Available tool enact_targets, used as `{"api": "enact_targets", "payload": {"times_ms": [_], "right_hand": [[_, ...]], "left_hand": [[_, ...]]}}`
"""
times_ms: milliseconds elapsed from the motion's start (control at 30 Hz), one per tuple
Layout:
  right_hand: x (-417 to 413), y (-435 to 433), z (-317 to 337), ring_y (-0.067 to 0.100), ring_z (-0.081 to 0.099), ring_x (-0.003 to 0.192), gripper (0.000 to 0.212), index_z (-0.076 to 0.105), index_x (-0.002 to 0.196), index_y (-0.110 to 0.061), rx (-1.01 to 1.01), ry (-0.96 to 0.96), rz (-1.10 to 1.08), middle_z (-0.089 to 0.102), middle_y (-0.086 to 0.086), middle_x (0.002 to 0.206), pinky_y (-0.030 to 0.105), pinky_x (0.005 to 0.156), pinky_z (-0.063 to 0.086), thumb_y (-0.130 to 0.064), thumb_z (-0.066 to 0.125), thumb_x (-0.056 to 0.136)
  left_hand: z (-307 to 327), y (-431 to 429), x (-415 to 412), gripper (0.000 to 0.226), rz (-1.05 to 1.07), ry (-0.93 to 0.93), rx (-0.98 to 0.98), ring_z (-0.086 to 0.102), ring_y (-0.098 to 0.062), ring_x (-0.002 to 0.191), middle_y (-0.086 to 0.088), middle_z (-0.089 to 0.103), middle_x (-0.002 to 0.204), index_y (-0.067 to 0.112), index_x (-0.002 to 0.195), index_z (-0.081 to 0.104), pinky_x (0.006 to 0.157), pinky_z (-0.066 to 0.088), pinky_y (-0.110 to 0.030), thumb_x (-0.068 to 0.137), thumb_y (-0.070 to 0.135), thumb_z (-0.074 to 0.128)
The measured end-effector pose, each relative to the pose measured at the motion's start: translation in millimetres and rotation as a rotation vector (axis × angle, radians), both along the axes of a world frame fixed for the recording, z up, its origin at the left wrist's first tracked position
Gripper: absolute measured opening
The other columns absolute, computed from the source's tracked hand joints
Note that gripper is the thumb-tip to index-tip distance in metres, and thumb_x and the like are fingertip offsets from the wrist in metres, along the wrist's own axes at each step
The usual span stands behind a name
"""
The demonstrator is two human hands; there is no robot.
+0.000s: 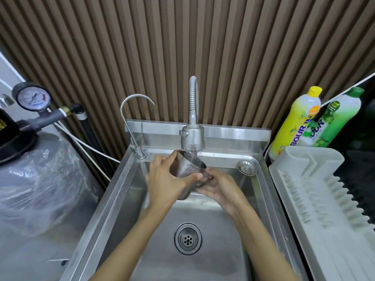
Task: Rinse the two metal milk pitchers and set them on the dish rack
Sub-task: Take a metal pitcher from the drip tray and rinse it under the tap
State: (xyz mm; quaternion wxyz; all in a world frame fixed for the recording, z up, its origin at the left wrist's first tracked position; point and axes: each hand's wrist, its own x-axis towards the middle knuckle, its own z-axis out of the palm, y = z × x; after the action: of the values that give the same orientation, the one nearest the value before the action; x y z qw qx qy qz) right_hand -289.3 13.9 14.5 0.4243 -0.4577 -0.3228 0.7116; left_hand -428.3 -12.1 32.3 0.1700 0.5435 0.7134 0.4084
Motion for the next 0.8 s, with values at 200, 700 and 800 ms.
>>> {"api": "enact_targets", "payload": {"times_ms": [200, 700, 800], "right_hand": [[19, 4, 21, 0.027, 0.058, 0.069, 0.020, 0.048, 0.067, -0.020, 0.382, -0.765, -0.203, 0.066, 0.012, 0.075, 0.041, 0.072, 0.053, -0.028, 0.058, 0.082], [29, -4, 17, 0.025, 0.059, 0.064, 0.021, 0.051, 0.065, -0.018, 0.228, -0.591, -0.141, 0.063, 0.010, 0.075, 0.044, 0.072, 0.056, -0.025, 0.062, 0.081], [17, 1, 19, 0.021, 0.060, 0.077, 0.027, 0.046, 0.059, -0.022, 0.422, -0.714, -0.240, 0.068, 0.007, 0.083, 0.033, 0.074, 0.047, -0.018, 0.062, 0.080]], "left_hand": [[-13, -1, 15, 0.037, -0.141, -0.485, -0.126, 0.070, -0.008, 0.088, 0.002, 0.076, 0.089, 0.022, 0.096, 0.071, 0.087, 0.052, -0.021, 0.062, 0.032, 0.082], [-24, -9, 24, 0.062, -0.064, -0.470, -0.173, 0.069, -0.014, 0.091, 0.000, 0.073, 0.091, 0.031, 0.089, 0.070, 0.088, 0.053, -0.029, 0.037, 0.066, 0.072], [-34, 0, 27, 0.052, -0.123, -0.628, -0.163, 0.067, -0.013, 0.101, 0.002, 0.074, 0.099, 0.027, 0.099, 0.067, 0.084, 0.049, -0.021, 0.051, 0.033, 0.085]]}}
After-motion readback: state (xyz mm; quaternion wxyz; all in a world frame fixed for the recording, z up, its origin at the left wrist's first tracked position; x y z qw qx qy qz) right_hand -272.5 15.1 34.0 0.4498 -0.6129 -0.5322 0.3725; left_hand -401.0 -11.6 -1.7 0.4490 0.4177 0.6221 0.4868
